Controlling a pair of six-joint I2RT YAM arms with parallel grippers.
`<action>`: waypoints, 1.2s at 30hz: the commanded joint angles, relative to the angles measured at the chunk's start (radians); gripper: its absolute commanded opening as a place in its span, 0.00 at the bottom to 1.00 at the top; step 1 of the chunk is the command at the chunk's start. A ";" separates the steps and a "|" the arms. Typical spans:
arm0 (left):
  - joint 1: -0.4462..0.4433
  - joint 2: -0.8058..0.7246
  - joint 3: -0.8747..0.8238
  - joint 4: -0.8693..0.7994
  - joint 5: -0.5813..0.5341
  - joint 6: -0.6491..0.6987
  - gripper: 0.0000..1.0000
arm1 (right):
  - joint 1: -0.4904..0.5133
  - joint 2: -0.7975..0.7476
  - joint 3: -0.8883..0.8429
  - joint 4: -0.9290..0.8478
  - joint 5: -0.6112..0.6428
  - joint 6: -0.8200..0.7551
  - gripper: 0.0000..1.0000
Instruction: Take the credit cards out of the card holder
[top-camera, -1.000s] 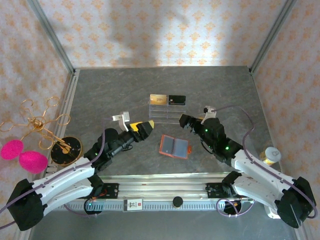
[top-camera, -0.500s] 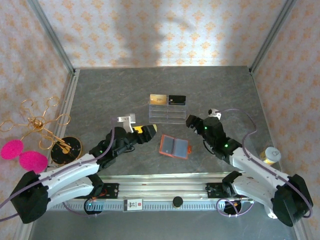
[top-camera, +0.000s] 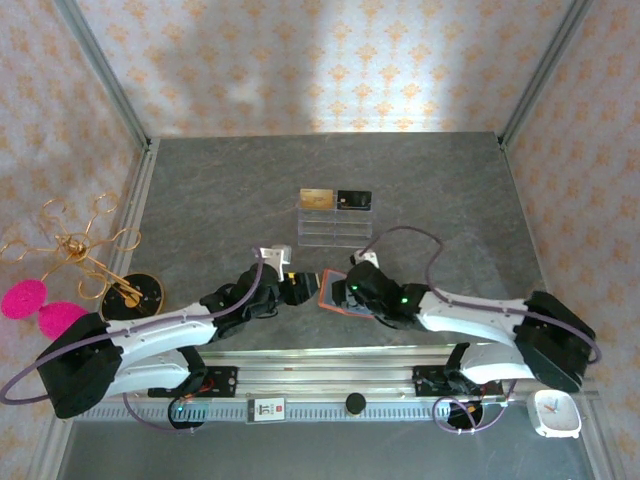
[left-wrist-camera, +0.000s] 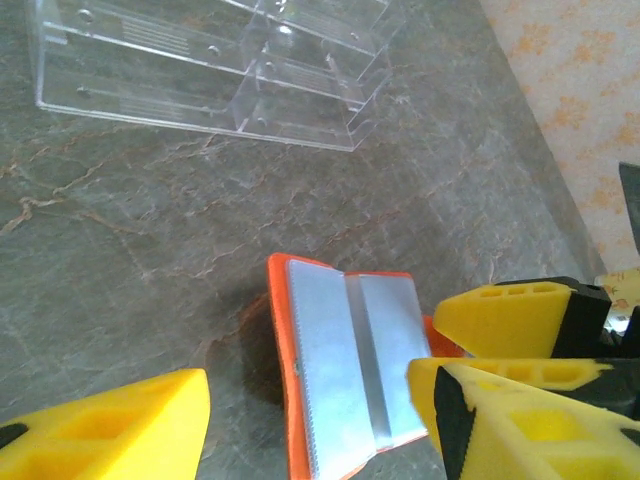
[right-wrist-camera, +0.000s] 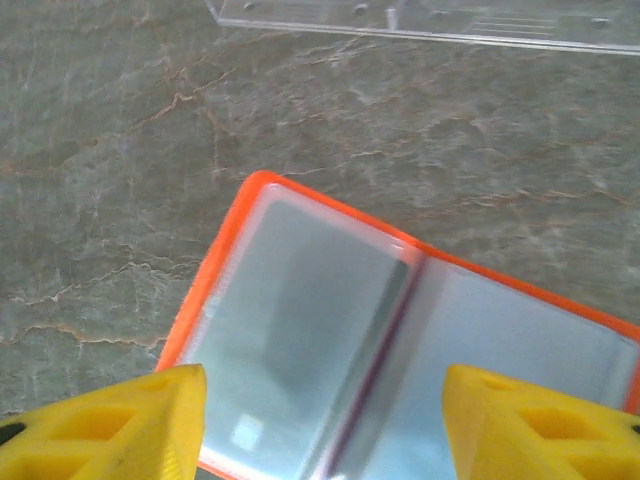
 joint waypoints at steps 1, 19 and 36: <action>0.006 -0.038 -0.016 -0.034 -0.026 0.000 0.61 | 0.045 0.083 0.096 -0.028 0.136 -0.058 0.60; 0.079 -0.080 -0.055 -0.030 0.077 -0.037 0.41 | 0.074 0.402 0.195 -0.089 0.152 -0.054 0.40; 0.010 0.157 -0.048 0.206 0.223 -0.102 0.20 | 0.076 0.188 0.082 0.170 0.016 -0.066 0.00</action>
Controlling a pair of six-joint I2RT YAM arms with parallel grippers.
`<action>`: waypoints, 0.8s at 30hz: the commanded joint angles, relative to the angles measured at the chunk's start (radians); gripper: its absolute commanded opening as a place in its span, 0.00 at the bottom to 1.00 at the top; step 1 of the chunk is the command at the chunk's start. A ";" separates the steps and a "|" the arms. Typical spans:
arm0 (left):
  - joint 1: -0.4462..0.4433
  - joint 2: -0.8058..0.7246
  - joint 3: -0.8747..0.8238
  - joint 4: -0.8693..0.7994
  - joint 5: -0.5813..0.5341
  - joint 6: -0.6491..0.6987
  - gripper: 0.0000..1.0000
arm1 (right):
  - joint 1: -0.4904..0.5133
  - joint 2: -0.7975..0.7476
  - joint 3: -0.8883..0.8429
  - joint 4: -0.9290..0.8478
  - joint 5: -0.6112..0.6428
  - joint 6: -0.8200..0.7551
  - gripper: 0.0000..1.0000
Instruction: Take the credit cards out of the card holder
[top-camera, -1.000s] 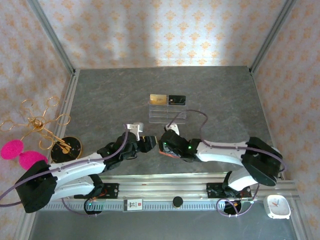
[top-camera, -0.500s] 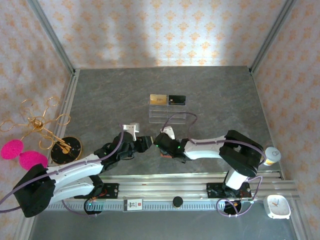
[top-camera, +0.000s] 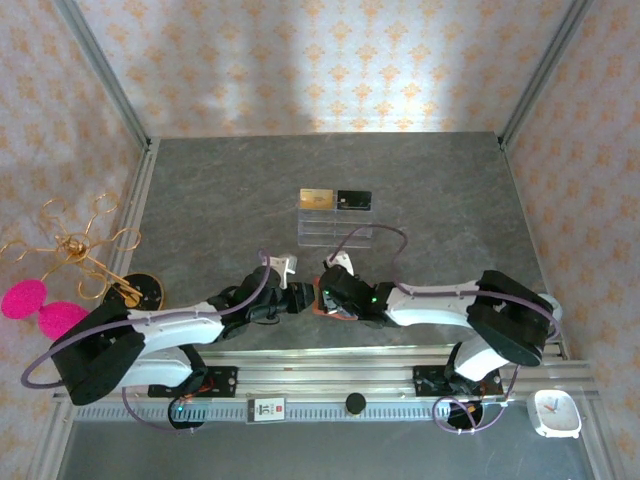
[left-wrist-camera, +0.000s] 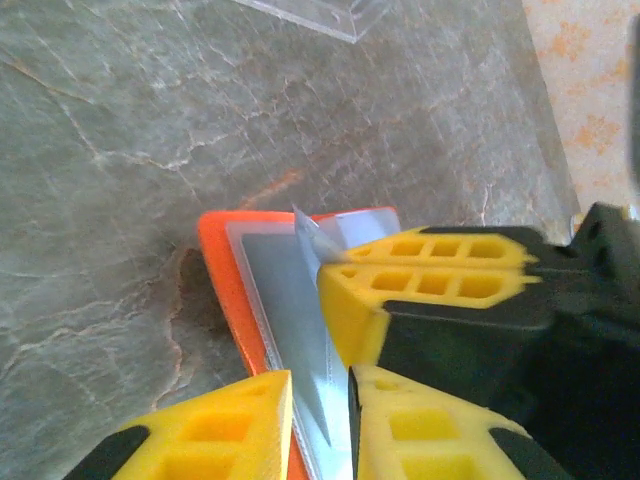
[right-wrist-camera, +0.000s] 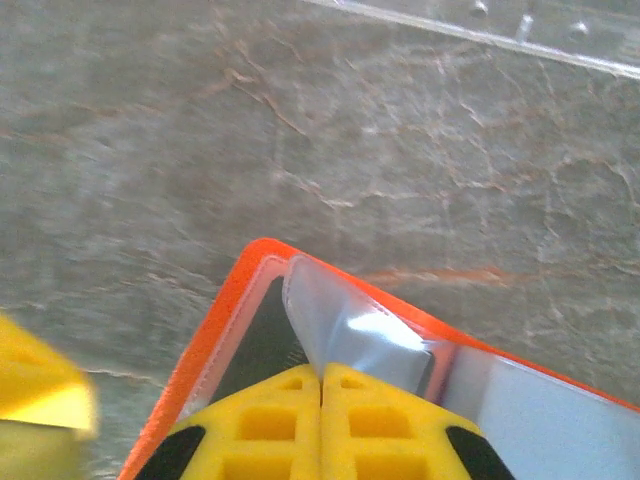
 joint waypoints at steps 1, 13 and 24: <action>-0.010 0.036 0.007 0.085 0.037 -0.016 0.18 | 0.005 -0.018 -0.012 0.069 -0.040 0.017 0.00; -0.012 0.174 0.082 -0.045 0.017 -0.007 0.02 | 0.005 -0.071 -0.040 0.081 0.002 0.087 0.36; -0.082 0.252 0.239 -0.158 0.046 0.047 0.05 | -0.036 -0.330 -0.162 -0.082 0.145 0.236 0.48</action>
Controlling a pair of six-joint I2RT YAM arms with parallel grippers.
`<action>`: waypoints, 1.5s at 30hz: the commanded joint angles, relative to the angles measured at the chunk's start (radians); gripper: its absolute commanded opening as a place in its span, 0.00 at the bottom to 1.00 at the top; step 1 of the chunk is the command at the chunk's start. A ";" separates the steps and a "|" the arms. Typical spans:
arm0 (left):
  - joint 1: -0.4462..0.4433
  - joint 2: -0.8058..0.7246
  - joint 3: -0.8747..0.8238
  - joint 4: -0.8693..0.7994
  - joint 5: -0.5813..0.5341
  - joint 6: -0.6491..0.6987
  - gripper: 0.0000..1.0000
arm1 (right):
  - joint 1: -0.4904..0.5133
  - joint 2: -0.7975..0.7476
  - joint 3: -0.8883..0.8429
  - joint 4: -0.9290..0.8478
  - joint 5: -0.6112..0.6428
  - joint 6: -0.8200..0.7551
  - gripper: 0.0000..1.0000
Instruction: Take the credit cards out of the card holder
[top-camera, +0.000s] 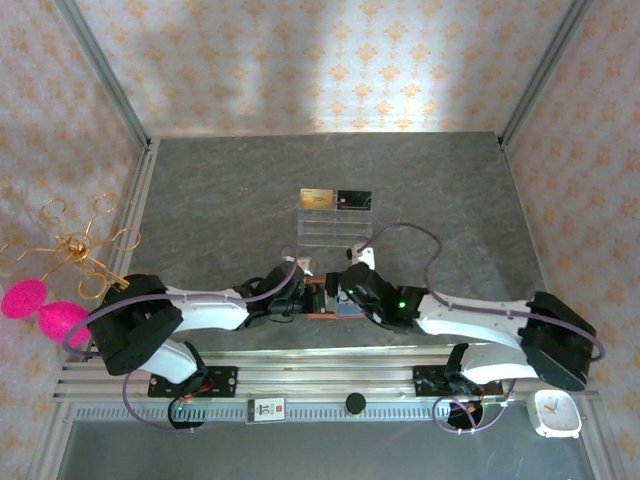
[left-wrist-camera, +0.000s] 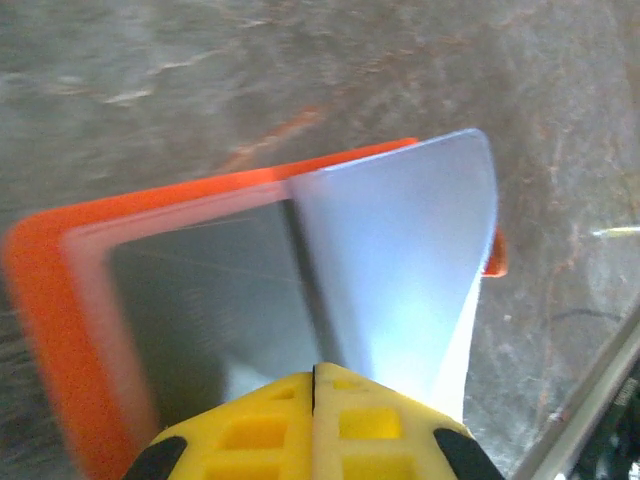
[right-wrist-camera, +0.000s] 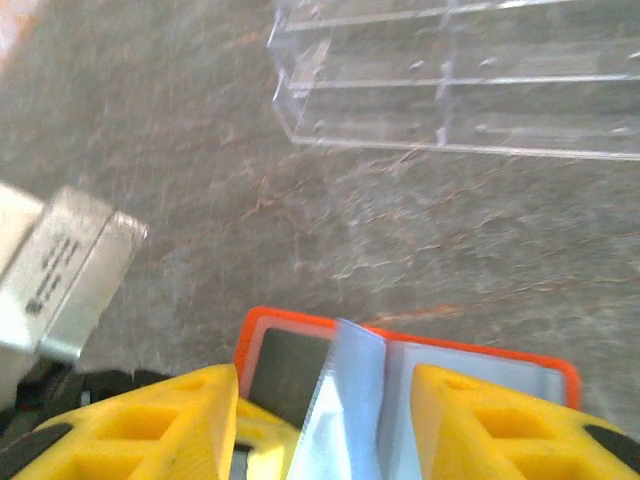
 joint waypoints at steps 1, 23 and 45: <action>-0.040 0.041 0.092 -0.080 0.021 0.043 0.05 | -0.019 -0.082 -0.071 -0.098 0.072 0.084 0.47; -0.096 0.183 0.218 -0.149 0.049 0.052 0.00 | -0.093 -0.133 -0.152 -0.079 -0.133 0.078 0.09; 0.073 -0.129 -0.094 -0.019 0.036 -0.018 0.01 | -0.129 0.158 -0.121 -0.090 -0.178 0.061 0.01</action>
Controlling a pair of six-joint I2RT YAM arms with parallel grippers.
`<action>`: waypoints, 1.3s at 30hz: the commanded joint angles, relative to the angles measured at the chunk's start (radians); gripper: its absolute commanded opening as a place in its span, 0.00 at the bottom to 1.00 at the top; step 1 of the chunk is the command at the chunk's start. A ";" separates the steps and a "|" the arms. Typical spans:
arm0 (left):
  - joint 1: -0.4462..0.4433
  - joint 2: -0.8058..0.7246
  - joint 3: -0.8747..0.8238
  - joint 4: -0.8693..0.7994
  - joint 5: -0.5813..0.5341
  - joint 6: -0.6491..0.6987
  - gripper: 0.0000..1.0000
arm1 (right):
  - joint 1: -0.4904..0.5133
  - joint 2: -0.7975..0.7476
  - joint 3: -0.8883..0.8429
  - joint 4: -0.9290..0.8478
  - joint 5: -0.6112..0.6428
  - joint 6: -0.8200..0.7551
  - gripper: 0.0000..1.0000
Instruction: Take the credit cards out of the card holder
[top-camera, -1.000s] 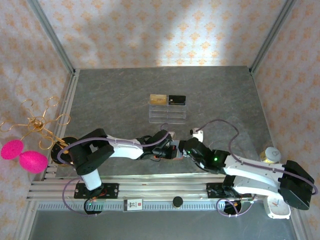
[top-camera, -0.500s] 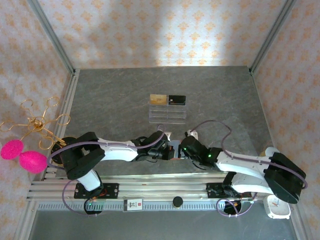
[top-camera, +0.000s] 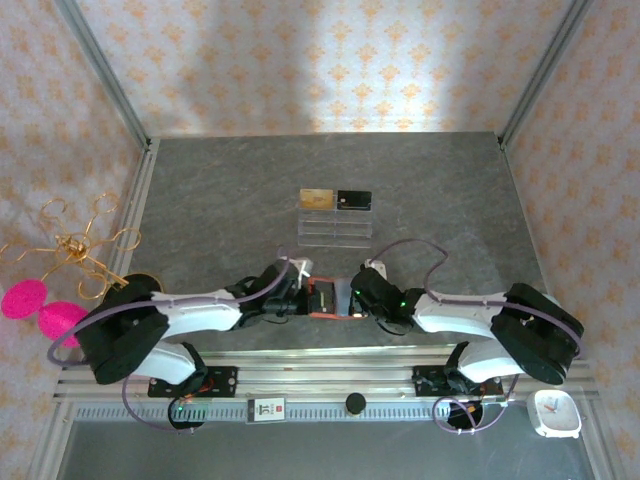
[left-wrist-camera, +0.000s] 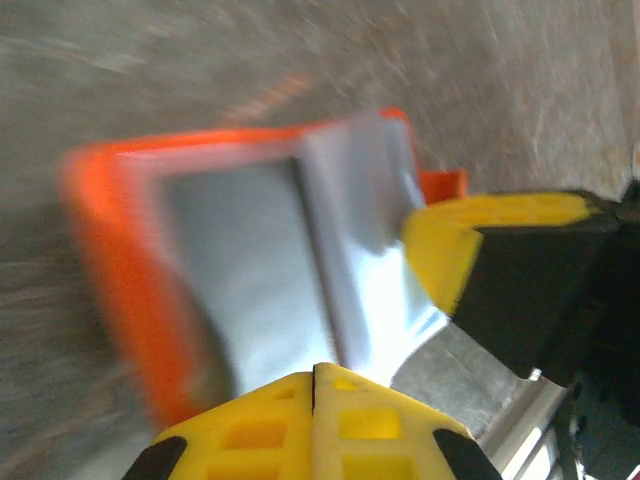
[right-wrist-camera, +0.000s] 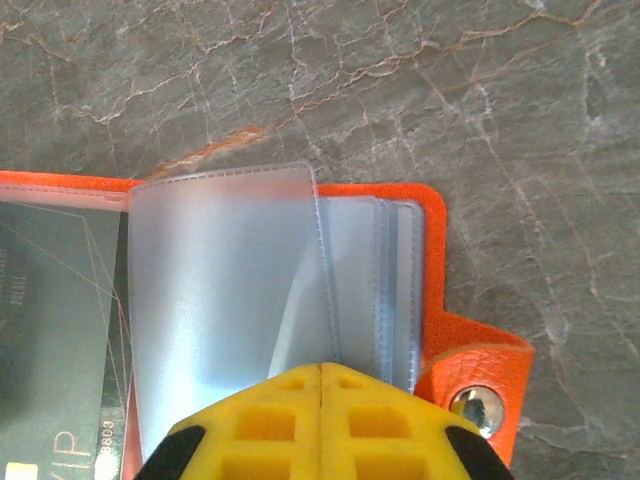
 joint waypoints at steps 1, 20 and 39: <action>0.020 -0.035 -0.045 0.054 -0.029 -0.021 0.02 | -0.009 0.028 -0.003 -0.080 0.028 -0.002 0.01; 0.015 0.092 -0.067 0.164 0.025 -0.052 0.00 | -0.010 -0.041 0.181 -0.107 -0.230 -0.105 0.32; 0.016 0.105 -0.076 0.170 0.012 -0.026 0.00 | -0.066 0.207 0.205 -0.055 -0.271 -0.094 0.26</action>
